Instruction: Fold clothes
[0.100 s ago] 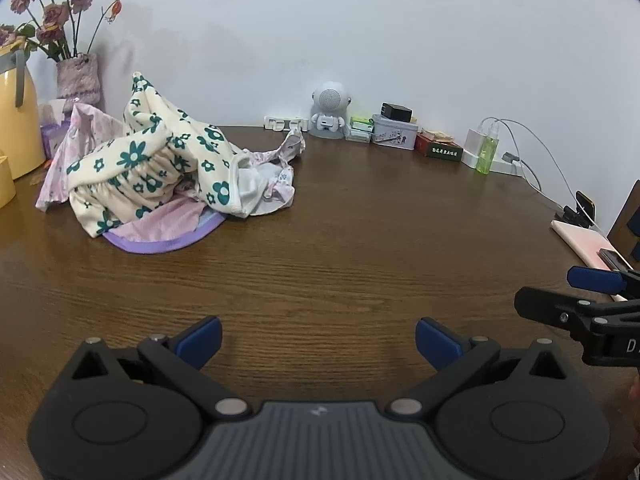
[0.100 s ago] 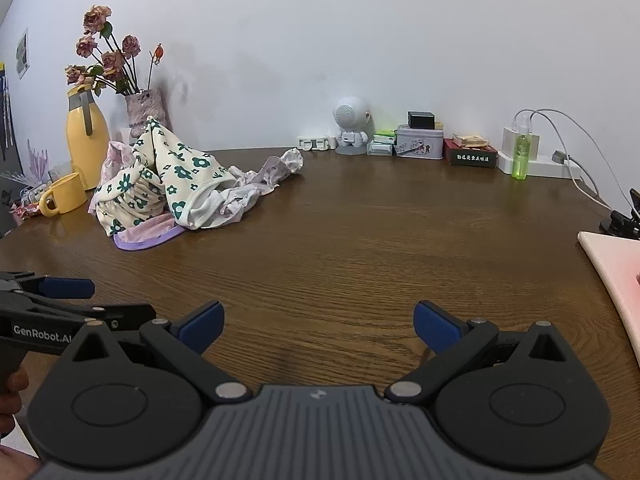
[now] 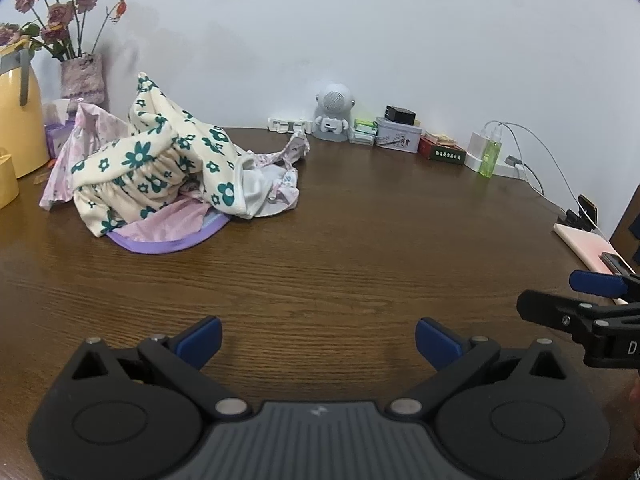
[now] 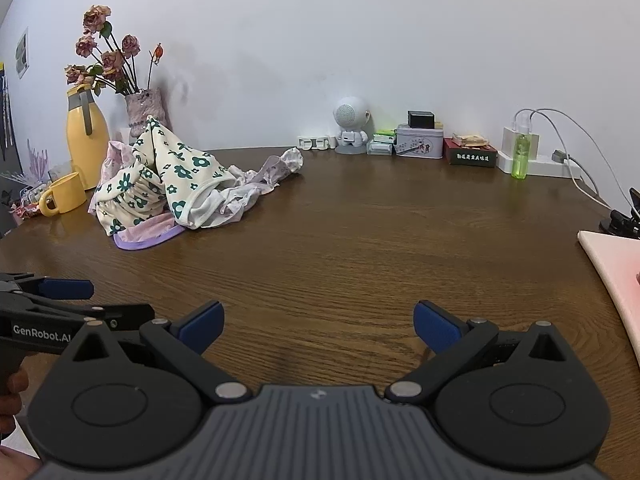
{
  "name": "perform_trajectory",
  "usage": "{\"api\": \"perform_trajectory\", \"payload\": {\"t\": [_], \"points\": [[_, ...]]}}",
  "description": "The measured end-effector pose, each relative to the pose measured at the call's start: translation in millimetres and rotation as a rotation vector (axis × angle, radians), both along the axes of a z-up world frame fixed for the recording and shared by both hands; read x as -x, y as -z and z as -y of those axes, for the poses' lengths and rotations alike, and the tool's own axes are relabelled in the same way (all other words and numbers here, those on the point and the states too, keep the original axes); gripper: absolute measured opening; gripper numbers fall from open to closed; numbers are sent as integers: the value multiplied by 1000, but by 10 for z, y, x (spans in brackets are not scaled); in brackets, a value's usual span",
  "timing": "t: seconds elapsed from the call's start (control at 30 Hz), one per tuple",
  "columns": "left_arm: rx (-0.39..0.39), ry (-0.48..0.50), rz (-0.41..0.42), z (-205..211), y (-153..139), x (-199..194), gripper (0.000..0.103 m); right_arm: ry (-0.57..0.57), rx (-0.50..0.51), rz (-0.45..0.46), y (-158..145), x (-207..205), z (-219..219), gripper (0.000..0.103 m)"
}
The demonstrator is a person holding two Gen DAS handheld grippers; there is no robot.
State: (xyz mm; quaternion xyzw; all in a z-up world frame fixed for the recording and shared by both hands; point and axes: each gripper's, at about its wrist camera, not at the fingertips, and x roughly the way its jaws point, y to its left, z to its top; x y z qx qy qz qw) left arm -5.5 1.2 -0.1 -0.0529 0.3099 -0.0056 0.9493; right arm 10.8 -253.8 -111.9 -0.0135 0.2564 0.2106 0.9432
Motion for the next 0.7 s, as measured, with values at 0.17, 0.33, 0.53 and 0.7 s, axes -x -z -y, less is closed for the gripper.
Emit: {"api": "perform_trajectory", "payload": {"t": [0.17,0.33,0.53,0.7], "points": [[14,-17,6,-24,-23,21,103,-4,-6,-10,-45,-13,-50,103],[30,-33,-26,-117,-2,-66,103,-7,-8,-17,-21,0,-68,103],[26,-44,-28,-108,6,-42,103,-2,-9,-27,-14,2,-101,103],[25,-50,-34,-105,13,-46,103,-1,-8,-32,-15,-11,-112,103]]}}
